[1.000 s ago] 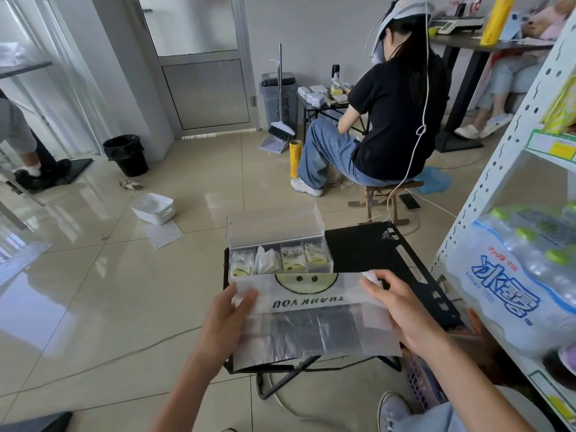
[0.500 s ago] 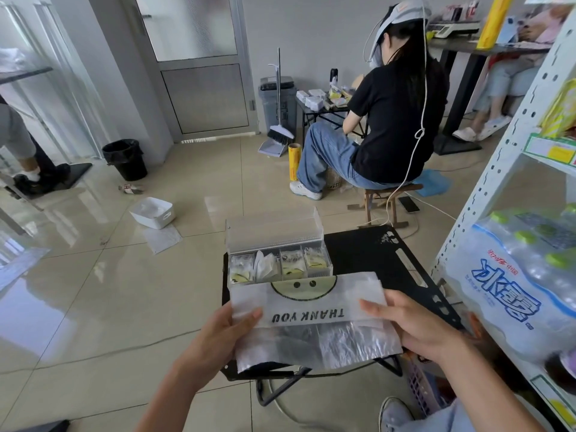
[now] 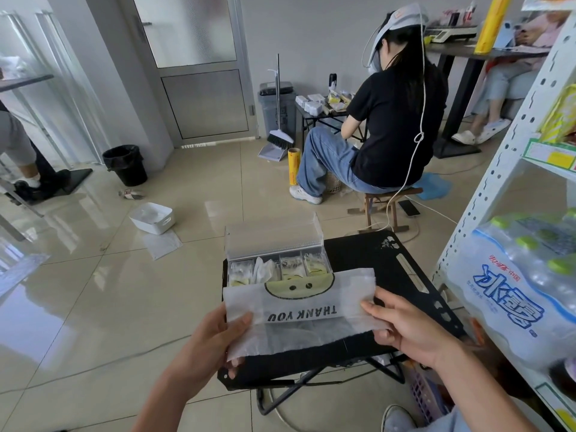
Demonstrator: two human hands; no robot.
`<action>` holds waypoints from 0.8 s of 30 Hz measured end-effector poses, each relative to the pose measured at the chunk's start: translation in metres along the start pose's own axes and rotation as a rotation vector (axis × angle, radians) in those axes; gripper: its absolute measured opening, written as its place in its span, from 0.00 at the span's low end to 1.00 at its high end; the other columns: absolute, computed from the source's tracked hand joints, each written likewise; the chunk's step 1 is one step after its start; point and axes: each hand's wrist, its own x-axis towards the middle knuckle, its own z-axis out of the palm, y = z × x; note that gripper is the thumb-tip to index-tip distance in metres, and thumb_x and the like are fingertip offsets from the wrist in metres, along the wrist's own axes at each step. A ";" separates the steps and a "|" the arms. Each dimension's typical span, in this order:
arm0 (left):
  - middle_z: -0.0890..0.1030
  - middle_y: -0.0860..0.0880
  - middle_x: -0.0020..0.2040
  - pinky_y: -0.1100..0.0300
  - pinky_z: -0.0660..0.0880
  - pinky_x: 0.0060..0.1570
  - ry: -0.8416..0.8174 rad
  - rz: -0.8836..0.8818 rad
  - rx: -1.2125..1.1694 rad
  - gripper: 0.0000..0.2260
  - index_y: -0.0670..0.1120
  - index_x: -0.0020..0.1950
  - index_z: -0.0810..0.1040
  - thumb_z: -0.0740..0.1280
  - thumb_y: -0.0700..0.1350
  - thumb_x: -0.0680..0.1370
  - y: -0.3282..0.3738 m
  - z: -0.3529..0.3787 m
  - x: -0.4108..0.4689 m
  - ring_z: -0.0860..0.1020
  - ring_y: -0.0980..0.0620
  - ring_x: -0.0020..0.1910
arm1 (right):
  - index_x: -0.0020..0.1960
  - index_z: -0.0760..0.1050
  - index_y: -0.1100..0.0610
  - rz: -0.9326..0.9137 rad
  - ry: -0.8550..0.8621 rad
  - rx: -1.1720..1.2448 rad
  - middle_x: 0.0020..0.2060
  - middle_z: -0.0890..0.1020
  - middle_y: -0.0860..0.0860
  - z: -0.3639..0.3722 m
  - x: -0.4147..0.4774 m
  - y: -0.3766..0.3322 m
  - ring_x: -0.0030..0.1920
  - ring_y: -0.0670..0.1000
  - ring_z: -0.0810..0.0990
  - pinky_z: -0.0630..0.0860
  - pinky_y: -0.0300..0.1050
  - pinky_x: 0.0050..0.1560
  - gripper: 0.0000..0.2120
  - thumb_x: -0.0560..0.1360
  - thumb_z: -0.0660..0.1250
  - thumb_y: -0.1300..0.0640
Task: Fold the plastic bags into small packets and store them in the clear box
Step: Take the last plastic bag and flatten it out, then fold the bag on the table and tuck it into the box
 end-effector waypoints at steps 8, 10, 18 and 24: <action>0.69 0.43 0.34 0.58 0.70 0.25 -0.028 0.020 -0.180 0.09 0.43 0.64 0.75 0.59 0.37 0.86 0.006 0.003 0.008 0.65 0.52 0.24 | 0.71 0.75 0.62 0.038 0.083 0.283 0.38 0.78 0.59 -0.005 0.018 0.006 0.31 0.48 0.72 0.71 0.38 0.29 0.19 0.82 0.62 0.68; 0.72 0.42 0.36 0.57 0.71 0.28 -0.025 0.017 -0.198 0.13 0.39 0.58 0.77 0.54 0.31 0.85 0.006 0.001 0.011 0.68 0.50 0.27 | 0.71 0.72 0.68 0.058 0.126 0.330 0.39 0.80 0.61 -0.003 0.023 0.007 0.32 0.50 0.74 0.72 0.39 0.29 0.18 0.82 0.60 0.68; 0.77 0.43 0.42 0.58 0.70 0.33 0.098 -0.084 -0.034 0.12 0.38 0.45 0.81 0.68 0.47 0.78 -0.006 -0.001 0.034 0.75 0.48 0.36 | 0.62 0.80 0.67 0.190 0.172 0.234 0.44 0.82 0.63 -0.013 0.046 0.006 0.37 0.55 0.78 0.69 0.46 0.36 0.31 0.80 0.63 0.37; 0.77 0.44 0.42 0.60 0.72 0.34 0.229 -0.032 0.374 0.09 0.56 0.59 0.75 0.70 0.45 0.82 -0.053 -0.014 0.063 0.74 0.53 0.34 | 0.57 0.80 0.58 0.172 0.185 -0.270 0.56 0.83 0.59 -0.024 0.077 0.017 0.51 0.55 0.82 0.77 0.48 0.47 0.11 0.75 0.71 0.61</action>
